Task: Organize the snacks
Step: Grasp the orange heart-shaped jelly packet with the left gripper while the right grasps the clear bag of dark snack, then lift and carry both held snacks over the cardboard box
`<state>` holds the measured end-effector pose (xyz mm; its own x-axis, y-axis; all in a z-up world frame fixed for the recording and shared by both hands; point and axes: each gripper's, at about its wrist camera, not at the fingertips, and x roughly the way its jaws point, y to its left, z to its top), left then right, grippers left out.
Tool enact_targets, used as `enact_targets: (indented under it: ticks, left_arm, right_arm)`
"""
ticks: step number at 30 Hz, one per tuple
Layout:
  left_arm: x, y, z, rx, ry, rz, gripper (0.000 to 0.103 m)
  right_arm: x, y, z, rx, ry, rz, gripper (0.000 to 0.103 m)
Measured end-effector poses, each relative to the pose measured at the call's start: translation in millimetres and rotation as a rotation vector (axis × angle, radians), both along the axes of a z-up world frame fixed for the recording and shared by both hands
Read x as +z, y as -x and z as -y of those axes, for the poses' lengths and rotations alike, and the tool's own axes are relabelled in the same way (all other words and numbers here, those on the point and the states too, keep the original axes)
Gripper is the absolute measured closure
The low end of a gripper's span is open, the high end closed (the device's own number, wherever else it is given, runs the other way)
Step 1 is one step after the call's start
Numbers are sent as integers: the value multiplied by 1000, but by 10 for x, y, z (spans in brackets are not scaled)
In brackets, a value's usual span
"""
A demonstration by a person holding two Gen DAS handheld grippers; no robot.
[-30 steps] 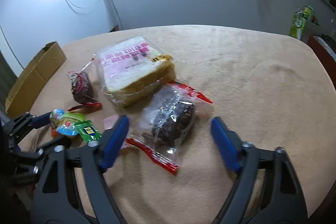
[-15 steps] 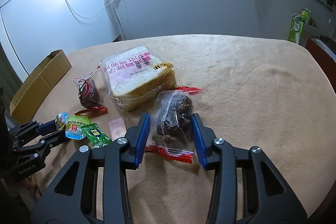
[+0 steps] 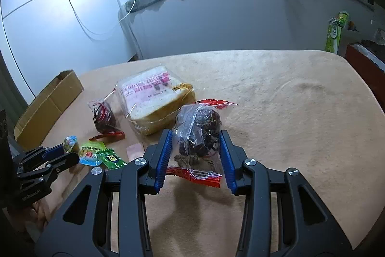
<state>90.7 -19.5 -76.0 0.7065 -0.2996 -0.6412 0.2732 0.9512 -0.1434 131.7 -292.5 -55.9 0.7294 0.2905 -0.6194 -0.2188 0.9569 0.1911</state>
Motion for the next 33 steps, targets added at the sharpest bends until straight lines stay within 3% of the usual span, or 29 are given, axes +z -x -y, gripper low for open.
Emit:
enact_targets:
  ticks: [6,15,23,33]
  left_arm:
    - [101,143,-100,24,58,43,71]
    - [430,452,-260,61,46,137,71]
    - [752,662,-469,106,43,224,71]
    - [899,766,-894,167,87,274,71]
  right_arm:
    - [75,130,43,-44,-9,66,62]
    - [207,439,-40,-50,-41,125,62]
    - [599,563,-507,25,2,201,62]
    - [890,563,-1271,135,41,255,62]
